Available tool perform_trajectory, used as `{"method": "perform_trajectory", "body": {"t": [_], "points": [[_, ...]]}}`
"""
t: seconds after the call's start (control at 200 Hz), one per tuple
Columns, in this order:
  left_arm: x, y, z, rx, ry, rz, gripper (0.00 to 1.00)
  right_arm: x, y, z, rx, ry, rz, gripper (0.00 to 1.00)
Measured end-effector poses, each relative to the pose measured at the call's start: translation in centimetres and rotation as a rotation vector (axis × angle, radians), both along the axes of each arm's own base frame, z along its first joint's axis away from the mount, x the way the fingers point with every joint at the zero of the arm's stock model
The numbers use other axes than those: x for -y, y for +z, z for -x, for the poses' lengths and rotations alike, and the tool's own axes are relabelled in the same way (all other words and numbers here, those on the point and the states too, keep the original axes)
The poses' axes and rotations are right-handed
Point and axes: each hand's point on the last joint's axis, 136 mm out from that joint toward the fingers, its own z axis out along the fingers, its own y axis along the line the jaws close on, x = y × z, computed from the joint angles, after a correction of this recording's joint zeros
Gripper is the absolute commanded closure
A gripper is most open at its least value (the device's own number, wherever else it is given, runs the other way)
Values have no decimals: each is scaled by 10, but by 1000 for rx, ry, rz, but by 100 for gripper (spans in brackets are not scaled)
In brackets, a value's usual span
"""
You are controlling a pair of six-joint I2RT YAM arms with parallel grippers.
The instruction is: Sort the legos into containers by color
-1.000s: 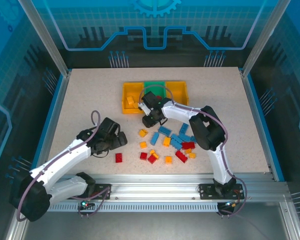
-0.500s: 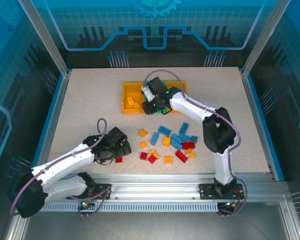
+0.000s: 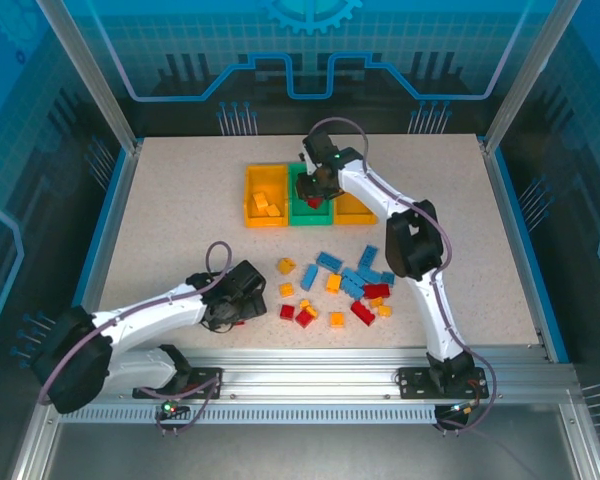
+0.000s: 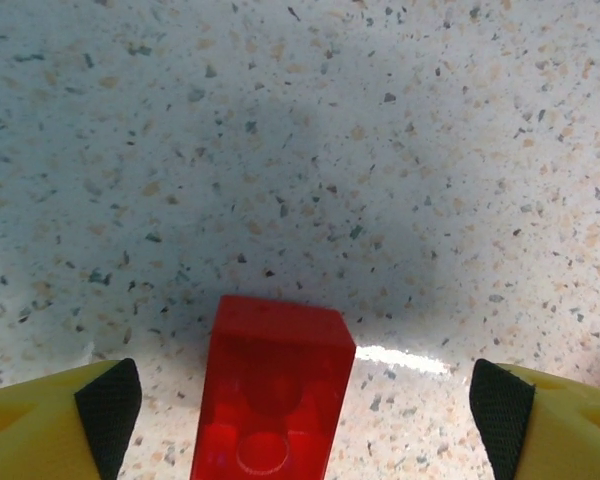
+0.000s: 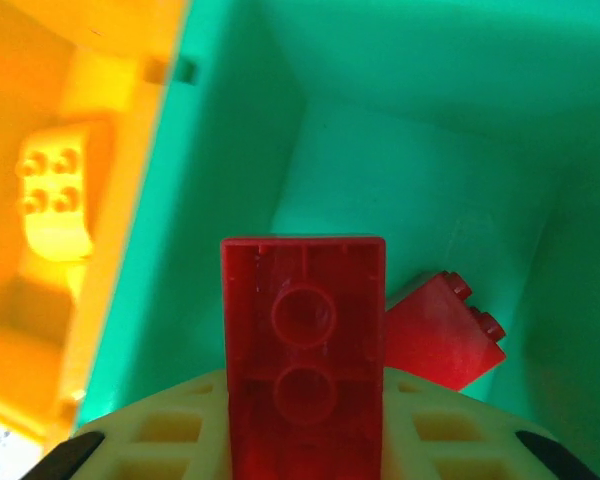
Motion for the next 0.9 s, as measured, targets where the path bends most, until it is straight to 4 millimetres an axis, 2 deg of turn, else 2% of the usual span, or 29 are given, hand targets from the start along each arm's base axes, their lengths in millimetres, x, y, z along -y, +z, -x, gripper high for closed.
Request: {"method": "perform_trajectory", "body": {"t": [0.075, 0.125, 0.165, 0.28, 0.44, 0.635, 0.76, 0.9], "points": [[1, -5, -1, -9, 1, -7, 21, 2, -8, 0, -27, -17, 8, 54], [2, -8, -2, -13, 0, -10, 25, 3, -10, 2, -38, -24, 11, 44], [3, -9, -3, -14, -2, -12, 28, 4, -10, 3, -44, -31, 15, 41], [4, -12, -4, -16, 3, -13, 40, 5, 7, 5, -25, -35, 0, 33], [2, -14, -5, -13, -3, -29, 55, 14, 27, 30, -28, -22, -16, 29], [1, -12, -8, -8, -21, -47, 65, 28, 74, 62, 36, -15, -67, 26], [19, 8, -29, 46, -50, -17, 66, 47, 96, 90, 80, -24, -75, 24], [50, 55, -73, 173, -99, 46, 66, 77, 93, 122, 94, -55, -45, 24]]}}
